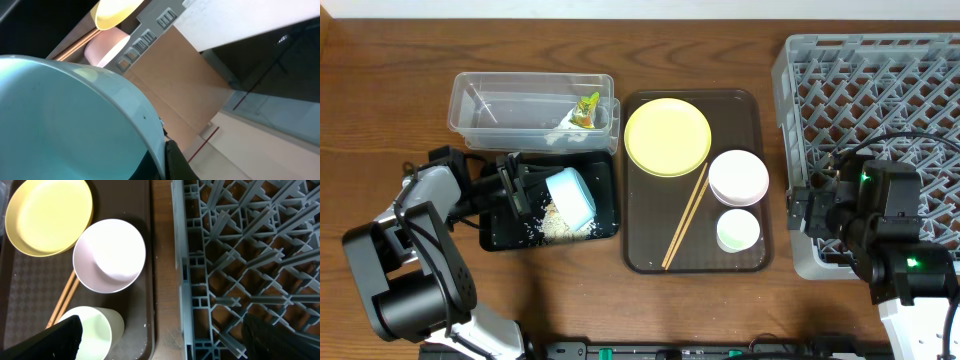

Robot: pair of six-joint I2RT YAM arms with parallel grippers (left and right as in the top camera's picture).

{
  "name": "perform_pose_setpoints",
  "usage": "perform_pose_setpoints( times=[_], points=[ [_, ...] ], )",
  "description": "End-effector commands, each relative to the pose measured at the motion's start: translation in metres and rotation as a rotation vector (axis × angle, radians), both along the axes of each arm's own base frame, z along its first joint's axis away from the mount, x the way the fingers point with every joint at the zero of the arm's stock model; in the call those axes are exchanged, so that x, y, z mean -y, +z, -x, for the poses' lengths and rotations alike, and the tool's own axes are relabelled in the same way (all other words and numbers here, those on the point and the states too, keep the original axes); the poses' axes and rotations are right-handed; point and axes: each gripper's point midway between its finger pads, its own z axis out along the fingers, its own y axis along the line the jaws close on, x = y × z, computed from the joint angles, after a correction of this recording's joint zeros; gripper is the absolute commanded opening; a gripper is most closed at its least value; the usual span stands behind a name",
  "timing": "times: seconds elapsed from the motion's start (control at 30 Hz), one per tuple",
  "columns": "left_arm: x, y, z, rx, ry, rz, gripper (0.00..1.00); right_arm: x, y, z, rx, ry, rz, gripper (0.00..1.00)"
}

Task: Sort waste into correct bins and load items into the dishwasher rack
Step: 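Lift the blue bowl over the black tray and tip out the rice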

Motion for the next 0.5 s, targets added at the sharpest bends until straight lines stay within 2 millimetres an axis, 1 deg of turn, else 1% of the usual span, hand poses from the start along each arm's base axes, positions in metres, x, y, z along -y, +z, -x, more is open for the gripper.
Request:
perform_pose_setpoints(
  times=[0.0, 0.07, 0.13, 0.2, 0.33, 0.4, 0.47],
  points=[
    [-0.003, 0.003, -0.001, -0.04, 0.018, 0.043, 0.06, -0.006, 0.009, -0.002, 0.023, 0.029, -0.001, 0.99],
    [-0.004, 0.003, -0.001, -0.027, 0.018, 0.038, 0.06, -0.006, 0.009, -0.002, 0.023, 0.029, -0.001, 0.99],
    [-0.005, 0.002, -0.005, 0.064, 0.015, 0.002, 0.06, -0.006, 0.009, -0.002, 0.023, 0.029, 0.0, 0.99],
    [-0.007, 0.001, -0.009, 0.192, 0.008, -0.049, 0.07, -0.006, 0.009, -0.002, 0.023, 0.029, 0.0, 0.99],
    [-0.008, 0.001, -0.013, 0.329, 0.0, -0.106, 0.06, -0.006, 0.009, -0.002, 0.023, 0.029, 0.0, 0.99],
    [-0.006, 0.0, -0.013, 0.395, -0.017, -0.151, 0.06, -0.006, 0.009, -0.002, 0.023, 0.029, 0.0, 0.99],
    [0.001, -0.004, -0.011, 0.432, -0.056, -0.222, 0.06, -0.006, 0.009, -0.002, 0.023, 0.029, 0.0, 0.99]
  ],
)
